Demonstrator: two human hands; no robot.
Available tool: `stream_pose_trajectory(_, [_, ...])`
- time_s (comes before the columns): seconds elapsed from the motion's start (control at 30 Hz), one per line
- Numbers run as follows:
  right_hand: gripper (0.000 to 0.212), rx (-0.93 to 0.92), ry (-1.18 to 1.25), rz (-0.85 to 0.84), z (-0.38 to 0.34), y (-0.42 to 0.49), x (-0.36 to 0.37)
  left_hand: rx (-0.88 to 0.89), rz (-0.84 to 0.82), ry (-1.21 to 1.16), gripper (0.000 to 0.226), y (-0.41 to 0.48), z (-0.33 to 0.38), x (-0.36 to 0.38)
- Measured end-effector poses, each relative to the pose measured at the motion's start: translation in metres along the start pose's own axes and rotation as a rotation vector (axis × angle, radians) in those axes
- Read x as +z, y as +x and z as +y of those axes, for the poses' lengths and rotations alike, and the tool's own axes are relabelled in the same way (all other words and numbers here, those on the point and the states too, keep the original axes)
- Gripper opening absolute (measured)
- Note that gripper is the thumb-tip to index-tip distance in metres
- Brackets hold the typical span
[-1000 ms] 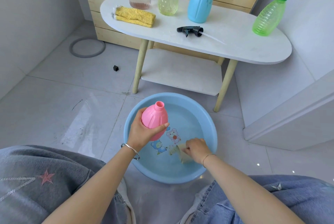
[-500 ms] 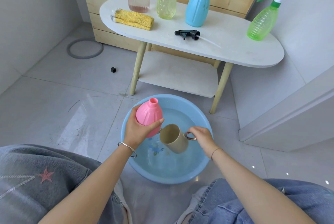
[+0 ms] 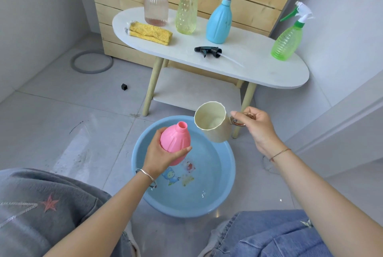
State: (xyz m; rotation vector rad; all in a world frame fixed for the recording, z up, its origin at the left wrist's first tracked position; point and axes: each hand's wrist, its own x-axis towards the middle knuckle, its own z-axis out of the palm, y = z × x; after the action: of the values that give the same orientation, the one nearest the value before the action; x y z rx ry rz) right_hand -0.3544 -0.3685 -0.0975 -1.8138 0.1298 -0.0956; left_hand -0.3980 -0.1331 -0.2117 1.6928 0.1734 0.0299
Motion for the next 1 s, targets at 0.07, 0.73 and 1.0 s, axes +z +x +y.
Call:
stream_pose_trajectory(0.07, [0.041, -0.066, -0.025, 0.021, -0.009, -0.003, -0.003, 0.008, -0.03, 0.02, 0.077, -0.001, 0.0, 0.003])
stream_pose_trajectory(0.73, [0.04, -0.668, -0.55, 0.01, -0.04, -0.026, 0.018, 0.048, -0.1, 0.097, 0.077, -0.005, -0.009, 0.011])
stream_pose_trajectory(1.0, [0.041, -0.742, -0.614, 0.026, -0.045, -0.028, 0.022, 0.044, -0.101, 0.109, 0.077, -0.005, -0.011, 0.011])
